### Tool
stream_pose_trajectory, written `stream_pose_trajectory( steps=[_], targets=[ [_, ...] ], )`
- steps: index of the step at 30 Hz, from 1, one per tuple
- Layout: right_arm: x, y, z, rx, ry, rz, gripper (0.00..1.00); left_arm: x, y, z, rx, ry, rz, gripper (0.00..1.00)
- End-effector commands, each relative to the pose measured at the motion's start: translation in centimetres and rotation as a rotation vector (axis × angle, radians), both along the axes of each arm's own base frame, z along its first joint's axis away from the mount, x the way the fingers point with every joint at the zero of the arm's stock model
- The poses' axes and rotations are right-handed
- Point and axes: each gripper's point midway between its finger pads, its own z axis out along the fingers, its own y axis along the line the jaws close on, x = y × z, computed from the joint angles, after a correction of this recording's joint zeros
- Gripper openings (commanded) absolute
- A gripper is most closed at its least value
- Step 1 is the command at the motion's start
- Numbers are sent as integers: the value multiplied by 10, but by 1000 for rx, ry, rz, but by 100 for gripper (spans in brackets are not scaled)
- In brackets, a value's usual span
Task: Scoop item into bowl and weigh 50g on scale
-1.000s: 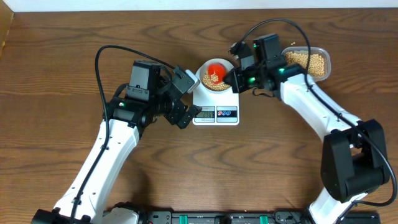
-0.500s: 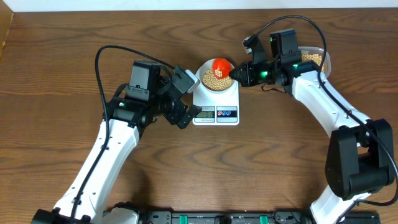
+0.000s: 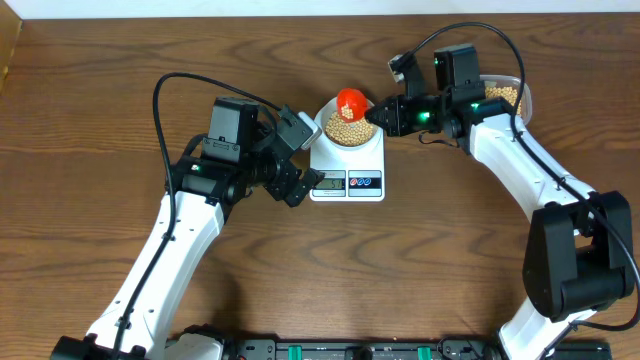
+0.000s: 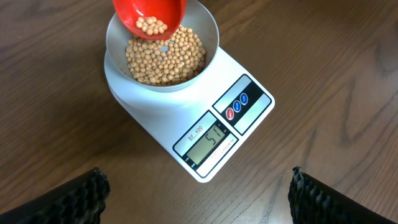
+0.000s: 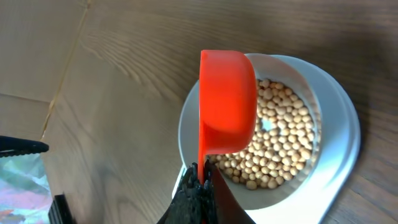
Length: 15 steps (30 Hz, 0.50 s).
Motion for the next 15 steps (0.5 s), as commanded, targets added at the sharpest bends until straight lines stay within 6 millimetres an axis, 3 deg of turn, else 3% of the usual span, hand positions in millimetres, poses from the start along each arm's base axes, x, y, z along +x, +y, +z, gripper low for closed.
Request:
stream_pose_trajectory(
  steps=[1,6,15],
  targets=[
    [2,-3,-8,-27,7,-19,1,-2,0,-3,2,4,-11,95],
    [5,-9,-14,-71,8,-44,1,-2,0,-3,2,4,-11,95],
    [-5,1,-24,-166,-49,25,1,-2,0,-3,2,4,-11,95]
  ],
)
